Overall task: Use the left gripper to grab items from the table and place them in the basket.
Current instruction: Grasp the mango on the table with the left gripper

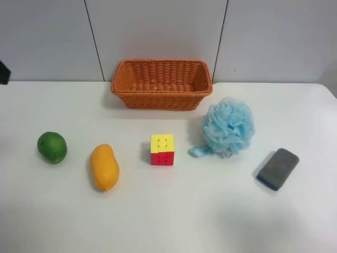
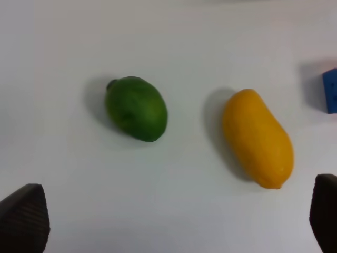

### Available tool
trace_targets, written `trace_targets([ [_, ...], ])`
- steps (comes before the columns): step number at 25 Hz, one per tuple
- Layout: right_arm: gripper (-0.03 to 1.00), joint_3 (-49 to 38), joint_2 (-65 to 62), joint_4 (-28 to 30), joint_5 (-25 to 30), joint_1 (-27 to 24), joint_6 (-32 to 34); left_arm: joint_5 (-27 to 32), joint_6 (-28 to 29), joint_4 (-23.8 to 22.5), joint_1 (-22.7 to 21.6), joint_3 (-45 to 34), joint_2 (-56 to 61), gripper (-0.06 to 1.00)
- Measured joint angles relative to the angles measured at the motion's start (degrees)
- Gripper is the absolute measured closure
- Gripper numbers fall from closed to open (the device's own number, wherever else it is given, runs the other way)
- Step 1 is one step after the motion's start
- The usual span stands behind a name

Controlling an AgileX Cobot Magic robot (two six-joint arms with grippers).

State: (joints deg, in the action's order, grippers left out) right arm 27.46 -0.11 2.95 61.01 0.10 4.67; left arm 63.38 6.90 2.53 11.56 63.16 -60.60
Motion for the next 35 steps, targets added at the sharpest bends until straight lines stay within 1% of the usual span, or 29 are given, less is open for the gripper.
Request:
trace_targets([
  [3,-0.02,0.0,0.0,0.0,0.0,0.0,0.0,-0.3,5.0,-0.1,4.6,2.4,-7.1,-0.05],
  [8,-0.02,0.0,0.0,0.0,0.0,0.0,0.0,-2.8,13.8,-0.8,12.3,3.2,-17.3,-0.05],
  [11,-0.02,0.0,0.0,0.0,0.0,0.0,0.0,-4.4,17.8,-0.8,15.7,3.2,-23.2,-0.05],
  [13,-0.02,0.0,0.0,0.0,0.0,0.0,0.0,-5.8,19.1,-0.2,17.0,3.3,-27.1,-0.05],
  [17,-0.02,0.0,0.0,0.0,0.0,0.0,0.0,-8.4,19.3,2.7,17.5,3.3,-32.8,-0.05],
  [24,-0.02,0.0,0.0,0.0,0.0,0.0,0.0,-13.6,18.7,3.2,17.5,2.8,-38.5,-0.05],
  [28,-0.02,0.0,0.0,0.0,0.0,0.0,0.0,-18.4,19.2,3.2,17.4,-0.4,-39.9,-0.05],
  [35,-0.02,0.0,0.0,0.0,0.0,0.0,0.0,-25.6,21.9,3.2,17.4,-6.9,-41.2,-0.05],
])
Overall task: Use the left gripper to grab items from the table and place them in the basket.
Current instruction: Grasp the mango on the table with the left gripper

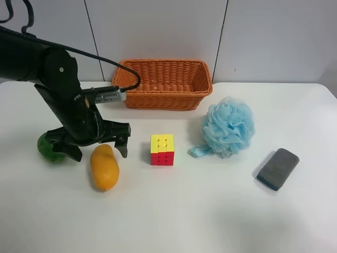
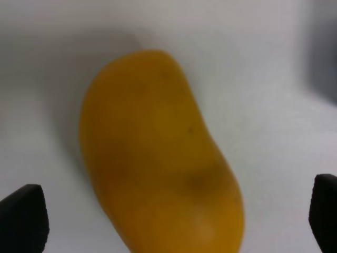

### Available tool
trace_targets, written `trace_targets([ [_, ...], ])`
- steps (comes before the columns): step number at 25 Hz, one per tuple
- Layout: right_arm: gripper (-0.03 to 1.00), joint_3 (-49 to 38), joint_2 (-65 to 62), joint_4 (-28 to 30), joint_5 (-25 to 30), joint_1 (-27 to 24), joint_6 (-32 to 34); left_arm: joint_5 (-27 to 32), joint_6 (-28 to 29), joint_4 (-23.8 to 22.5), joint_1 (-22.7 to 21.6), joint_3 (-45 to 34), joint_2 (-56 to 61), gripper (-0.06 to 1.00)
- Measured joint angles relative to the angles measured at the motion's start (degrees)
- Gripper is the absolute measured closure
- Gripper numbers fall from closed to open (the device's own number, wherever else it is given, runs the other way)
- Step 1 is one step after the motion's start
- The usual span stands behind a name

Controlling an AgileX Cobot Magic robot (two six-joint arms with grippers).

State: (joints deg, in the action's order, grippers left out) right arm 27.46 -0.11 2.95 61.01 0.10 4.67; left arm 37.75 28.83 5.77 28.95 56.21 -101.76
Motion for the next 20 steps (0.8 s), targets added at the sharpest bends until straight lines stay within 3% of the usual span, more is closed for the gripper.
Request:
trace_targets([
  [13,-0.02,0.0,0.0,0.0,0.0,0.0,0.0,-4.9,0.9,2.4,0.0,-1.1,-6.1,-0.03],
  [17,-0.02,0.0,0.0,0.0,0.0,0.0,0.0,-4.9,0.9,2.6,0.0,-1.1,-6.5,0.13],
  [19,-0.02,0.0,0.0,0.0,0.0,0.0,0.0,-4.9,0.9,2.6,0.0,-1.1,-6.5,0.28],
  [20,-0.02,0.0,0.0,0.0,0.0,0.0,0.0,-4.9,0.9,2.7,0.0,-1.1,-6.5,0.28],
])
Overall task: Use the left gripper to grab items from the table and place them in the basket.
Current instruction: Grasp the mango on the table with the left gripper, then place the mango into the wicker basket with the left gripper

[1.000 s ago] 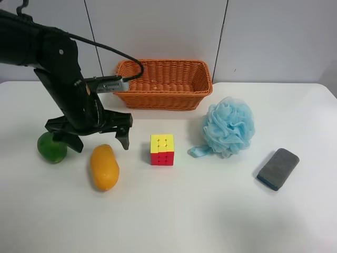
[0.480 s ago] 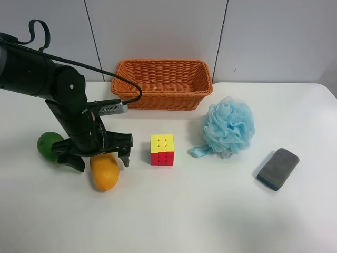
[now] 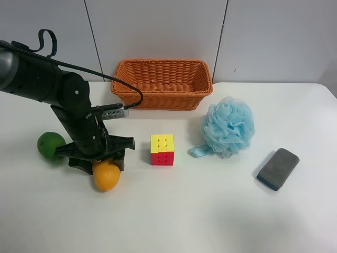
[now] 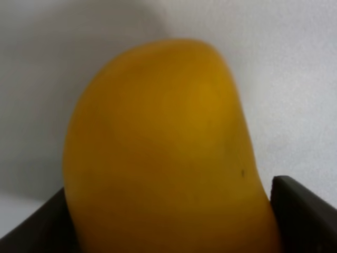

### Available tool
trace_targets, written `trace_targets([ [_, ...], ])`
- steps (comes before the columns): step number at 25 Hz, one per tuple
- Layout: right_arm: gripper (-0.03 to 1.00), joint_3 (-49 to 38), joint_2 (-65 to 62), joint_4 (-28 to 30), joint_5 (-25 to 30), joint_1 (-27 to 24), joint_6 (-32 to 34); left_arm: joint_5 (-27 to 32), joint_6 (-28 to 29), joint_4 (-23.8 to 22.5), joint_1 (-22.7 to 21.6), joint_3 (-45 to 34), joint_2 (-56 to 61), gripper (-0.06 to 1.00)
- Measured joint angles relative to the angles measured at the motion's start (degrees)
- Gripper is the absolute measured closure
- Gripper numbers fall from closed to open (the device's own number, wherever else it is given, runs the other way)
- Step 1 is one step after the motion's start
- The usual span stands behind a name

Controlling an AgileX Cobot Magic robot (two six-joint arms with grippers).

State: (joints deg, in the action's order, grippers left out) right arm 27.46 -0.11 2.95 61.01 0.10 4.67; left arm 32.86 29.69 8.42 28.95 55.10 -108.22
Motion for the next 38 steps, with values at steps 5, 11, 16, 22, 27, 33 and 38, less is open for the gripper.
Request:
trace_targets([
  [5,-0.02,0.0,0.0,0.0,0.0,0.0,0.0,0.2,0.0,-0.1,0.0,0.0,0.0,0.28],
  [11,-0.02,0.0,0.0,0.0,0.0,0.0,0.0,8.1,-0.9,-2.4,0.0,4.0,4.2,0.28],
  [16,-0.02,0.0,0.0,0.0,0.0,0.0,0.0,20.2,-3.5,-7.8,0.0,19.7,7.6,0.28],
  [22,-0.02,0.0,0.0,0.0,0.0,0.0,0.0,29.8,-7.1,-11.7,0.0,41.9,2.6,0.28],
  [27,-0.02,0.0,0.0,0.0,0.0,0.0,0.0,32.9,-11.5,-12.0,0.0,59.7,-7.2,0.28],
  [33,-0.02,0.0,0.0,0.0,0.0,0.0,0.0,29.4,-15.4,-12.0,0.0,73.3,-19.1,0.28],
  [38,-0.02,0.0,0.0,0.0,0.0,0.0,0.0,20.0,-16.6,-12.0,0.0,74.7,-25.2,0.28],
])
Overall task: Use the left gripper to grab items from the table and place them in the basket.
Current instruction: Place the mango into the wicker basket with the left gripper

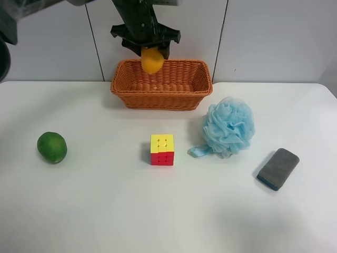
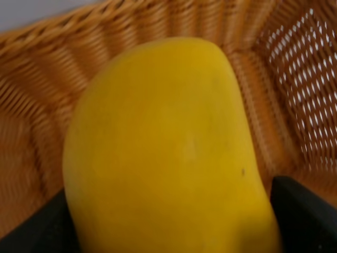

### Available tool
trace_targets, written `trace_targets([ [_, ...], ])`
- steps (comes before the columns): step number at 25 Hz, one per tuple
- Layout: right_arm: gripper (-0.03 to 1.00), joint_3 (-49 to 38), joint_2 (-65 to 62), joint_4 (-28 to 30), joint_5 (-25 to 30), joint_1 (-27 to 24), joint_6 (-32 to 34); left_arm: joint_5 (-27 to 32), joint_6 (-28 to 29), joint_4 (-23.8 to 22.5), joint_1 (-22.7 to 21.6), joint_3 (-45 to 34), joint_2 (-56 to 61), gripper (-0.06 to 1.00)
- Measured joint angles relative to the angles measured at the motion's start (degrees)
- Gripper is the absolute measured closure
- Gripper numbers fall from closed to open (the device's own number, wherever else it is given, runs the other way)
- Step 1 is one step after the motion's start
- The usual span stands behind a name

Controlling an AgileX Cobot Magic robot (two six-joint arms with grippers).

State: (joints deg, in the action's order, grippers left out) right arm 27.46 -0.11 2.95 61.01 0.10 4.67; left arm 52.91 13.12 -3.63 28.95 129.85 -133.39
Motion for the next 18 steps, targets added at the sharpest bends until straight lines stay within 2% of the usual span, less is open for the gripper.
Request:
trace_targets([
  [5,-0.02,0.0,0.0,0.0,0.0,0.0,0.0,-8.1,-0.2,0.0,0.0,0.0,-5.4,0.28],
  [14,-0.02,0.0,0.0,0.0,0.0,0.0,0.0,-10.3,0.3,-0.2,0.0,0.0,-9.0,0.28],
  [15,-0.02,0.0,0.0,0.0,0.0,0.0,0.0,-10.3,0.7,-0.2,0.0,0.0,-9.0,0.26],
  [18,-0.02,0.0,0.0,0.0,0.0,0.0,0.0,-10.7,1.7,-0.2,-0.1,0.0,-9.0,0.03],
])
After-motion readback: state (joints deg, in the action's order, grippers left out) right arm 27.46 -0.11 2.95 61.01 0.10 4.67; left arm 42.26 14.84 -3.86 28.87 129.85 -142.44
